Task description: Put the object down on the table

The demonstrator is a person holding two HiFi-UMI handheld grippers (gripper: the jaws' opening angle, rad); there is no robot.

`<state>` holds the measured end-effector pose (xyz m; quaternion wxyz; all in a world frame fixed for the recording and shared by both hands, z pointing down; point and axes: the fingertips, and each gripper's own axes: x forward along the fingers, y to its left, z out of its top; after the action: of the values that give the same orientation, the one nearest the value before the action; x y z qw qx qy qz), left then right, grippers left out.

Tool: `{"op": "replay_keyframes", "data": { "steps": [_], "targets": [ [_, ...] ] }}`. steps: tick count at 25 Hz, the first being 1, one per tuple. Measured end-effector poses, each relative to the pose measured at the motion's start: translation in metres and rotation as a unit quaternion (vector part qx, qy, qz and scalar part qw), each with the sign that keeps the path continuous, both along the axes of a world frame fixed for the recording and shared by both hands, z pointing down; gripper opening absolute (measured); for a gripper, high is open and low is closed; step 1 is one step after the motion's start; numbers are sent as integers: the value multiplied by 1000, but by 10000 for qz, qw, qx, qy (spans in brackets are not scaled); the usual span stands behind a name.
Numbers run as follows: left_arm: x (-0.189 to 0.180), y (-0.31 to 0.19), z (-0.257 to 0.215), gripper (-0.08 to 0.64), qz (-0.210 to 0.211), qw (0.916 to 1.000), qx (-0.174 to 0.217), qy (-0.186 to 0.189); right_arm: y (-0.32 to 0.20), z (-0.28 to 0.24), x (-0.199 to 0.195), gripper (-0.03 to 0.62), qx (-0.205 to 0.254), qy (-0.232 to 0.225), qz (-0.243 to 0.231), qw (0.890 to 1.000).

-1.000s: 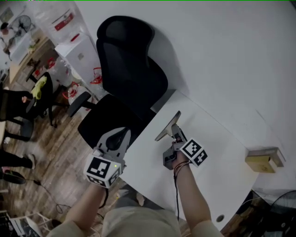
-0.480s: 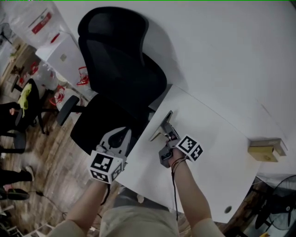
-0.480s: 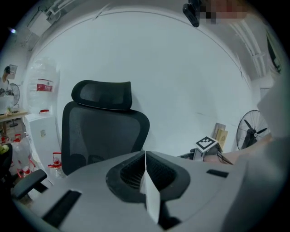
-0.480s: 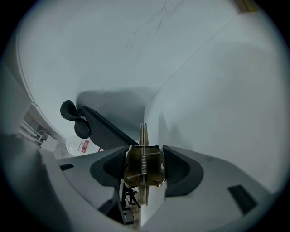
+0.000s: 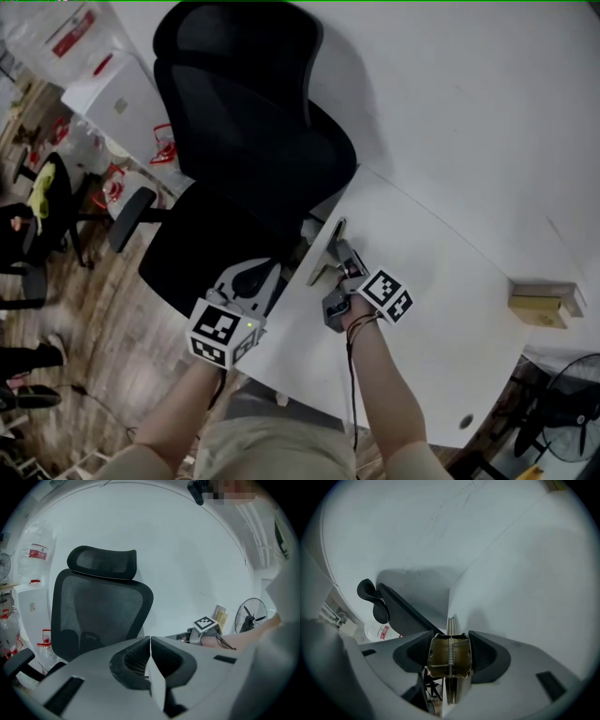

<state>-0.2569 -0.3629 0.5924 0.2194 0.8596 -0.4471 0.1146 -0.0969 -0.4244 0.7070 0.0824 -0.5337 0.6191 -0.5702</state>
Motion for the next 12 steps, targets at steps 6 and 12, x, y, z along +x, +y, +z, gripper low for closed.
{"op": "replay_keyframes", "data": {
  "steps": [6,12],
  "targets": [
    [-4,-6,6,25,-45,9999,-56,89,-9,-1,-10,252,55,131,187,9997],
    [-10,0,12,25,-119,9997,-205,95,-6,-7,-14,256,325,679,-25,9972]
  ]
}}
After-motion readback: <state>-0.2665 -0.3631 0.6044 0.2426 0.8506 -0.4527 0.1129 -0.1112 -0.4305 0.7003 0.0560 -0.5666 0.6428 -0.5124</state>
